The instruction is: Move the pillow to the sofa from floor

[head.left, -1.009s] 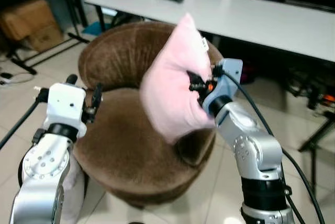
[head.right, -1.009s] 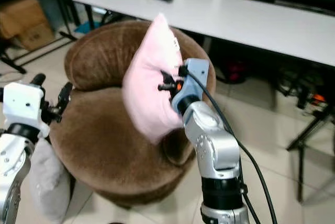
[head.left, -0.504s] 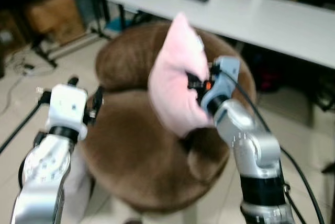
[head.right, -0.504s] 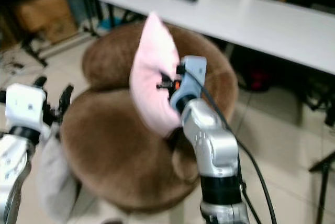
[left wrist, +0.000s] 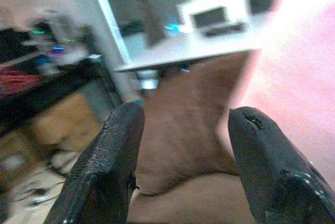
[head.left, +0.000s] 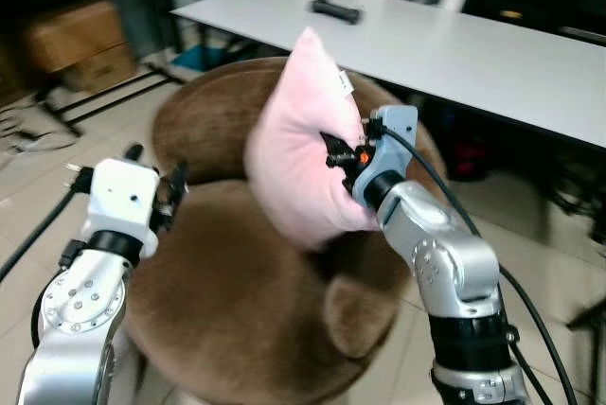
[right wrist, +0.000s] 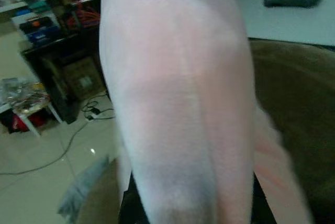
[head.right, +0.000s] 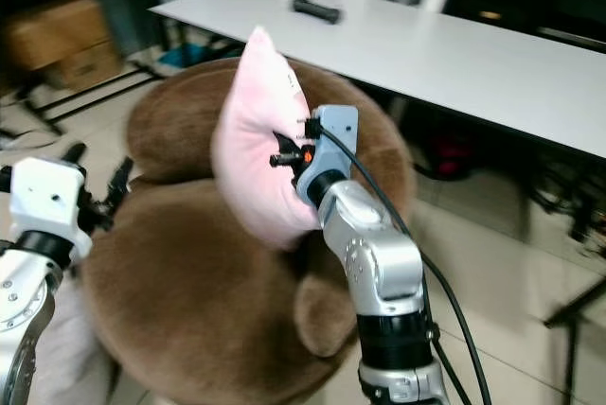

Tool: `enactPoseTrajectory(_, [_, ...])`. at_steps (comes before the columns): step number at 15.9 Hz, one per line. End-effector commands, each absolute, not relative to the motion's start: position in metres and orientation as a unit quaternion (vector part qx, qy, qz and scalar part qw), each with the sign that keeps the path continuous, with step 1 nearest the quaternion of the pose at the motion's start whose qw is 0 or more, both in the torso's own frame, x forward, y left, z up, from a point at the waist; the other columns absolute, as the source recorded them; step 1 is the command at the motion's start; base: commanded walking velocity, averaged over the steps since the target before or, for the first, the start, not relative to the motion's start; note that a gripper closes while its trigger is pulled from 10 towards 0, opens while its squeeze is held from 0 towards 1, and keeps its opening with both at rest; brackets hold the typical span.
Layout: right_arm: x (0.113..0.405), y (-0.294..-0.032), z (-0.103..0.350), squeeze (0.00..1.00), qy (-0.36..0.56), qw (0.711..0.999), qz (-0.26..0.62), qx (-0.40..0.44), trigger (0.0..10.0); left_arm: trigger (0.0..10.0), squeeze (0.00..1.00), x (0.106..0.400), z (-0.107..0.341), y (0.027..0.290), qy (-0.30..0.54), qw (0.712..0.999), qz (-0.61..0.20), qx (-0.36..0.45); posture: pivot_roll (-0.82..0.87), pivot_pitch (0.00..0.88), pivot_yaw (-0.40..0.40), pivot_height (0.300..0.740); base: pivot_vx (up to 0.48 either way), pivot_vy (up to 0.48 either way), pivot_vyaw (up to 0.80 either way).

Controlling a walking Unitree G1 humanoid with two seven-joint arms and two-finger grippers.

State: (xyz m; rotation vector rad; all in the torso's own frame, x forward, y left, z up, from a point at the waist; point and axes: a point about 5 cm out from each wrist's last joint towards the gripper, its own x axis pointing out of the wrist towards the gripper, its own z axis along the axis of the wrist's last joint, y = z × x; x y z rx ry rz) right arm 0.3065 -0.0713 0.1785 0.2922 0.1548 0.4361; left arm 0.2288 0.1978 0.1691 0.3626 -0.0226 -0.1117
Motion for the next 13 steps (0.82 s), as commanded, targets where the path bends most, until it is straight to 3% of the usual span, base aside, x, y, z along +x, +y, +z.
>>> enactPoseTrajectory(1, [0.309, -0.074, 0.176, 0.0, 0.092, 0.96, 0.216, 0.154, 10.0, 10.0, 0.0, 0.225, 0.163, 0.191, 0.007, 0.979, -0.091, 0.18, 0.16, 0.0, -0.024, 0.74, 0.0, 0.0, 0.0])
enactPoseTrajectory(3, [0.32, -0.072, 0.155, 0.0, 0.175, 0.947, 0.209, 0.172, 10.0, 10.0, 0.0, 0.219, 0.15, 0.201, 0.049, 0.971, -0.105, 0.208, 0.17, 0.0, -0.036, 0.74, 0.0, 0.0, 0.0])
enactPoseTrajectory(9, [0.346, -0.047, 0.134, 0.0, 0.293, 0.906, 0.243, 0.186, 10.0, 10.0, 0.0, 0.215, 0.142, 0.216, 0.092, 0.961, -0.117, 0.233, 0.18, 0.0, -0.052, 0.74, 0.0, 0.0, 0.0])
enactPoseTrajectory(13, [0.347, -0.013, 0.152, 0.0, 0.335, 0.856, 0.314, 0.237, 10.0, 10.0, 0.0, 0.21, 0.14, 0.22, 0.105, 0.958, -0.131, 0.233, 0.19, 0.0, -0.055, 0.74, 0.0, 0.0, 0.0])
